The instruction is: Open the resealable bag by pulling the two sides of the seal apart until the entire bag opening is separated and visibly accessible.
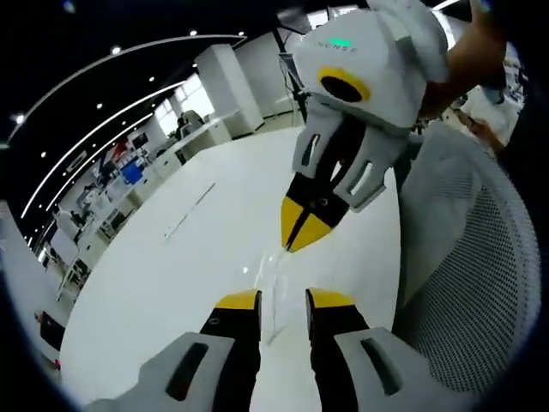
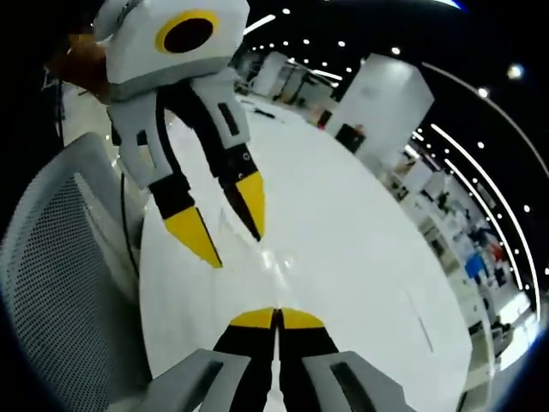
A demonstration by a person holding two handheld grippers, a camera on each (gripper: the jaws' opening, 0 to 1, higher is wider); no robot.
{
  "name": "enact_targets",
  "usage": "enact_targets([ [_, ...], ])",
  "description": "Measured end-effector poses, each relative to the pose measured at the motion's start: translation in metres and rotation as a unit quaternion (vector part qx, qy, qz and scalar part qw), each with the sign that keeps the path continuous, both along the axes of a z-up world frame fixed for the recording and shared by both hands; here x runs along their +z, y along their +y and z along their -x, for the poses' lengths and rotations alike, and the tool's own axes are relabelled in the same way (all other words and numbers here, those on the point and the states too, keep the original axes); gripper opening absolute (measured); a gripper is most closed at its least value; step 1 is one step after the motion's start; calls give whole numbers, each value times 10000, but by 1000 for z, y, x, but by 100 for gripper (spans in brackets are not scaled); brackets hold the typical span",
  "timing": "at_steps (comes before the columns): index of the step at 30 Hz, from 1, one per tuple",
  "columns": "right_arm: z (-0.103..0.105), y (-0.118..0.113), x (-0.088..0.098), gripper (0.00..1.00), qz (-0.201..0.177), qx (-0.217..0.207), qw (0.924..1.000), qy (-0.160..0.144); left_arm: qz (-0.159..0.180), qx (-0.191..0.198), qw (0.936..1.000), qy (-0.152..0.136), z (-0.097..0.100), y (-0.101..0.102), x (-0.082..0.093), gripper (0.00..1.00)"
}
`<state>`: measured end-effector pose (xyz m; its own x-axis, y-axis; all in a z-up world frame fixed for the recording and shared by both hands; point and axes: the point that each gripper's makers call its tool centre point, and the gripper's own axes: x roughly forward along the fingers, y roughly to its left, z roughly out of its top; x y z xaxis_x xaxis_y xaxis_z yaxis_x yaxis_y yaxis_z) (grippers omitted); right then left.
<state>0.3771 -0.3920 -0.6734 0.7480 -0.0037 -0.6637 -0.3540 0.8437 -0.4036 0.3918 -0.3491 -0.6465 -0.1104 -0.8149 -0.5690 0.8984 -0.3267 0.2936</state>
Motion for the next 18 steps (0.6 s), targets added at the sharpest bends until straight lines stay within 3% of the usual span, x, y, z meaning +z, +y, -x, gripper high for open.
enact_targets([
  [4,-6,-11,-1,0,82,-103,9999,-18,25,193,9996,188,-7,10,4,32],
  [9,-15,-25,1,0,158,-211,9996,-80,79,471,9978,467,-11,24,4,36],
  [18,-35,-63,4,0,210,-469,9985,-196,-74,875,9935,719,-21,48,-13,43],
])
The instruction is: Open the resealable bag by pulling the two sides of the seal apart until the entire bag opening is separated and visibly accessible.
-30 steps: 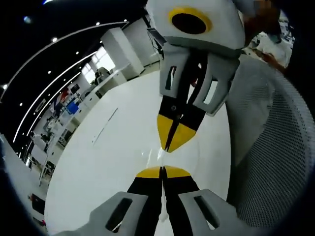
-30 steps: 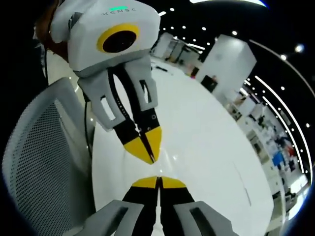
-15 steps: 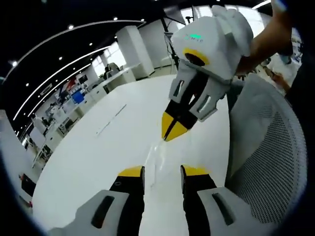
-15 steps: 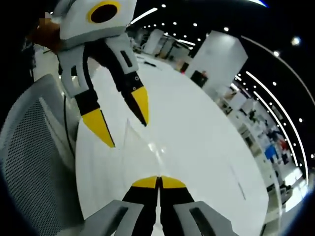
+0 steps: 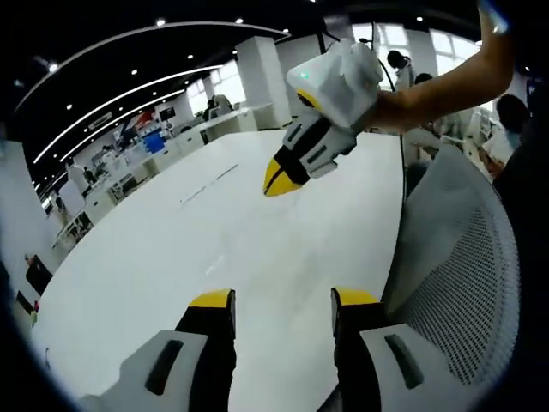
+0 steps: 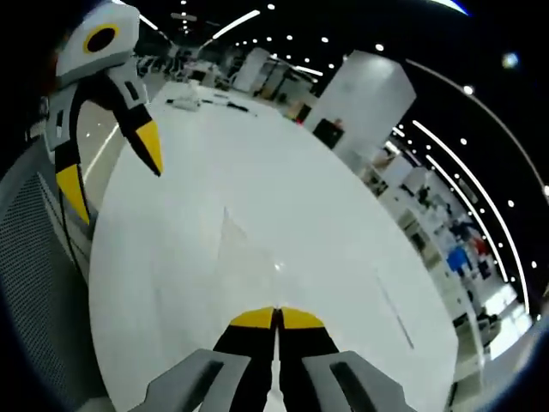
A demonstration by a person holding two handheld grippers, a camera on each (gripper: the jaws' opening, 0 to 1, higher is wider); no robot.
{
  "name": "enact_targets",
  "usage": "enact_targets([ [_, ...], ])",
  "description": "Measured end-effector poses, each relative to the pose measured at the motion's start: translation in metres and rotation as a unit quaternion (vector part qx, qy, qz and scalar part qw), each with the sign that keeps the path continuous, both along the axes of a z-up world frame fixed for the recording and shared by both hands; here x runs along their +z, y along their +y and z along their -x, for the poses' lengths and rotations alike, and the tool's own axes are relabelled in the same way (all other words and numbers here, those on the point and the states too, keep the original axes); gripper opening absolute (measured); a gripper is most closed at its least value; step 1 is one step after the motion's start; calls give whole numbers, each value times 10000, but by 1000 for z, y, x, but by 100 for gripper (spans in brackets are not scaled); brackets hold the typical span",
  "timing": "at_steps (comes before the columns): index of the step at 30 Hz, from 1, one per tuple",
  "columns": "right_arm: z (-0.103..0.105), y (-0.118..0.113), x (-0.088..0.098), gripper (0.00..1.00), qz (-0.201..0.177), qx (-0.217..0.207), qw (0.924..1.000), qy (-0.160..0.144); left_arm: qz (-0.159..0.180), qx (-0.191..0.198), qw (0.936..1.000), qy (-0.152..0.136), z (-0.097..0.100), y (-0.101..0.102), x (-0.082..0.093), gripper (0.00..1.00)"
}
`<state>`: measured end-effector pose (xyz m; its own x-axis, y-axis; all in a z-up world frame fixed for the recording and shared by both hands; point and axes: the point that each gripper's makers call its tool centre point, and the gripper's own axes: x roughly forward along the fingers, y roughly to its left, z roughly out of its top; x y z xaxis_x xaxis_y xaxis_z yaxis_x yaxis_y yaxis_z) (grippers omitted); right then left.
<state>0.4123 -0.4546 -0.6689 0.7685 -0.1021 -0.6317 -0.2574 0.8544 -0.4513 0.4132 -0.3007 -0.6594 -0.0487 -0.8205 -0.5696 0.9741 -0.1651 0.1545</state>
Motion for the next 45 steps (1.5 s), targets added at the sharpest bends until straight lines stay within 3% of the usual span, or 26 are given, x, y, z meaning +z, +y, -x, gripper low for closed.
enact_targets([
  [17,-36,-85,12,0,182,-718,9968,-288,-44,585,9974,417,-19,20,-12,47],
  [32,-76,-120,18,0,419,-613,9967,-323,-58,747,9960,488,-35,16,-13,48],
  [40,-88,-137,10,0,372,-682,9963,-363,195,744,9939,790,-32,10,-5,65],
  [45,-90,-138,-2,0,397,-638,9969,-212,147,757,9926,938,-29,10,-10,89],
])
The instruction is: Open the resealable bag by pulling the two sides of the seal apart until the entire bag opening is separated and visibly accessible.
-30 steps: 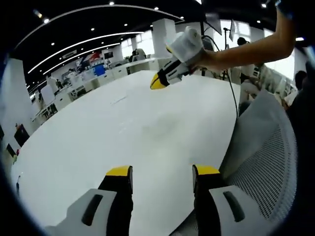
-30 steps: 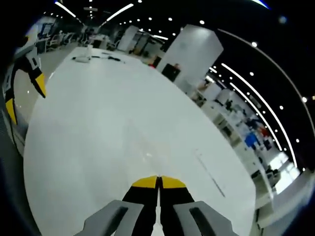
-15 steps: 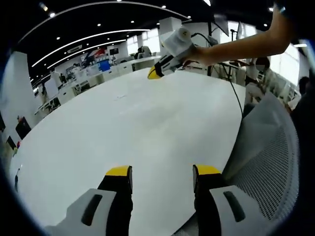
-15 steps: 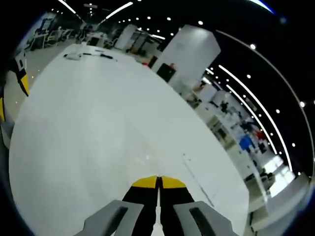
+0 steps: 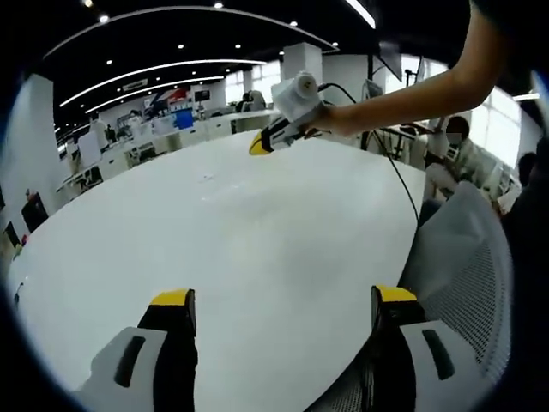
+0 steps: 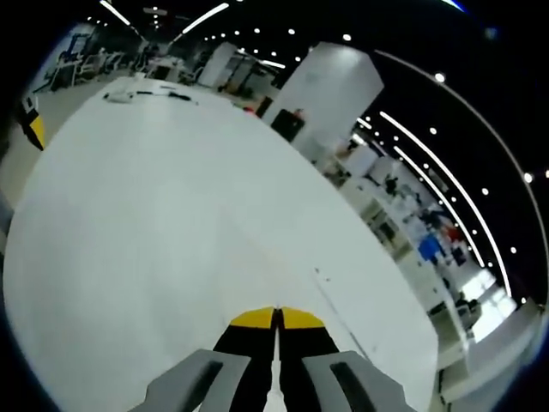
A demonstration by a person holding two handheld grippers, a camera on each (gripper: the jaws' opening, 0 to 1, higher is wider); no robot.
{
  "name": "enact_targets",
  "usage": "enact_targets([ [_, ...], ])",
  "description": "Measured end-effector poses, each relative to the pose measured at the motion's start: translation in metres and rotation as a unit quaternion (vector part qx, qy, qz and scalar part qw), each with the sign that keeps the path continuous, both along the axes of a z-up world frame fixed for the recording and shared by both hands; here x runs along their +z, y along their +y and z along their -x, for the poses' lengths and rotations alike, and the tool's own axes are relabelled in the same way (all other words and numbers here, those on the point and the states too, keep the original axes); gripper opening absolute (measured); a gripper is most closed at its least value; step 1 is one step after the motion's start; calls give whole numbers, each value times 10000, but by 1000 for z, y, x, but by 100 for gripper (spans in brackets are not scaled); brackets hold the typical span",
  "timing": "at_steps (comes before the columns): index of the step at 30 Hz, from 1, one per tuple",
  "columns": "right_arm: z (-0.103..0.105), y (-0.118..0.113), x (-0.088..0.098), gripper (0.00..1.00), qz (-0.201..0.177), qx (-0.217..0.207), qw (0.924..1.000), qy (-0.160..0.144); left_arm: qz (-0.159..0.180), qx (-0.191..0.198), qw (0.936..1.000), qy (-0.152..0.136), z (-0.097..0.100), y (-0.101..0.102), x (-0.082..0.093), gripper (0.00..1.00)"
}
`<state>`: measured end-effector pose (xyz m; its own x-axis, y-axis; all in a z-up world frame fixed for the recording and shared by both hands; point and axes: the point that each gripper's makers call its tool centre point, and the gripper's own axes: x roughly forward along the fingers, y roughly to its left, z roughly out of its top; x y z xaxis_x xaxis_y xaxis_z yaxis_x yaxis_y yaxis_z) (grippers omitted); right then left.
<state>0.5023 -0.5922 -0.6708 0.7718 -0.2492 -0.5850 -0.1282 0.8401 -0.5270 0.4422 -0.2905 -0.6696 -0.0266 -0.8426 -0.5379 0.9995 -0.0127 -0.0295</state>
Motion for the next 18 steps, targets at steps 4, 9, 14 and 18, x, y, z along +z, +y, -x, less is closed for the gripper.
enact_targets([
  [4,-1,4,-14,0,34,122,9997,195,-83,-2,10000,27,1,1,-4,91],
  [9,1,11,-29,0,-73,173,9993,329,-136,-5,9999,11,0,1,-6,90],
  [14,9,20,-48,0,-243,200,9981,530,-177,5,9998,17,0,1,-8,89],
  [18,21,28,-62,0,-432,125,9968,665,-195,-31,9998,28,3,-1,-9,89],
])
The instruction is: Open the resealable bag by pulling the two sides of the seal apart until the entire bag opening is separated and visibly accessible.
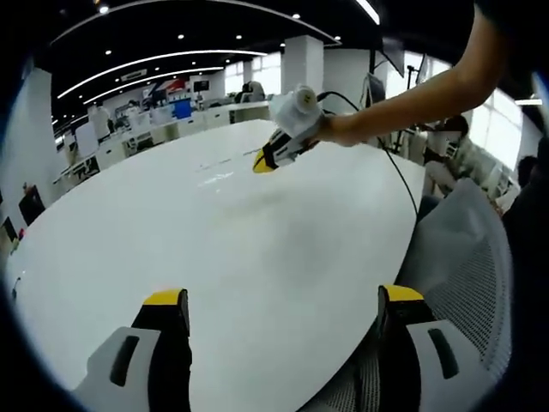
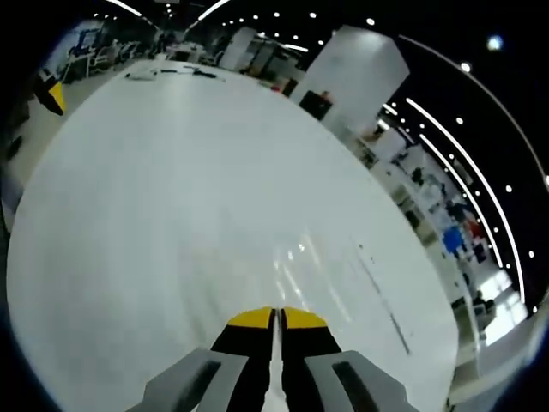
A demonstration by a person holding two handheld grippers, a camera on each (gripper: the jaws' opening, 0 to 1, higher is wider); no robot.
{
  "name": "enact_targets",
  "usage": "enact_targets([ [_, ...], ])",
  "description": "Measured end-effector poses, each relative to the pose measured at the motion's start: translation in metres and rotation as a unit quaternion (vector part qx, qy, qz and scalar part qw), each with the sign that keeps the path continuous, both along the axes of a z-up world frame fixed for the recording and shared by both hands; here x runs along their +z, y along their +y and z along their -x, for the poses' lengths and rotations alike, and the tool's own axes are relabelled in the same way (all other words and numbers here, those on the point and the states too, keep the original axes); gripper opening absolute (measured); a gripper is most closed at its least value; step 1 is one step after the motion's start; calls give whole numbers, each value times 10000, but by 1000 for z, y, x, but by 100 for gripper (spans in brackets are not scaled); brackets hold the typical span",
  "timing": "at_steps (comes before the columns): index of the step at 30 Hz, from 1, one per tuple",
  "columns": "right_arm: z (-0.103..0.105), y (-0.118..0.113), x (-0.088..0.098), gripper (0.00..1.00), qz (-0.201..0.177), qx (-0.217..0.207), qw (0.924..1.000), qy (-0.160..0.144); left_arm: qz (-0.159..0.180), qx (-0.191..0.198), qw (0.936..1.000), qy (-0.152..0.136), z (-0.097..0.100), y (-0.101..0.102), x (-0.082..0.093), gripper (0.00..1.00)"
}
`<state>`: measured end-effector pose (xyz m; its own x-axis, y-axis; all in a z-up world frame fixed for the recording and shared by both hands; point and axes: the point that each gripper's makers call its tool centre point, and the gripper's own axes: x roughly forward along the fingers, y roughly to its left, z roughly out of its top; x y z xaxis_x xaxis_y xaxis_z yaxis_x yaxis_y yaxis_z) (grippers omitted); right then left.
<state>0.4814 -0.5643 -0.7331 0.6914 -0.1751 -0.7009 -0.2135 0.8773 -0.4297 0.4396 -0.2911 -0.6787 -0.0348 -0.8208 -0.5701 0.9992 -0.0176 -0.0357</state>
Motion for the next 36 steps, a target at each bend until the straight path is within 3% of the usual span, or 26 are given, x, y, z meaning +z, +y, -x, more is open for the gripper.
enact_targets([
  [3,8,1,-11,0,-3,-100,9998,178,-15,-24,10000,19,2,-1,-1,89],
  [9,17,10,-23,4,-292,-232,9990,229,-120,-62,9999,-9,5,3,-7,88],
  [12,23,17,-29,6,-702,-455,9963,194,-147,-34,9999,-3,5,6,-8,88],
  [18,36,20,-34,10,-1013,-751,9919,149,-198,-17,9998,-20,3,9,-10,88],
  [30,63,38,-30,16,-1407,-1072,9842,-93,-168,-106,9998,-45,7,5,-10,88],
  [36,74,43,-18,21,-1481,-1239,9806,-340,-139,-137,9998,-64,10,5,-8,88],
])
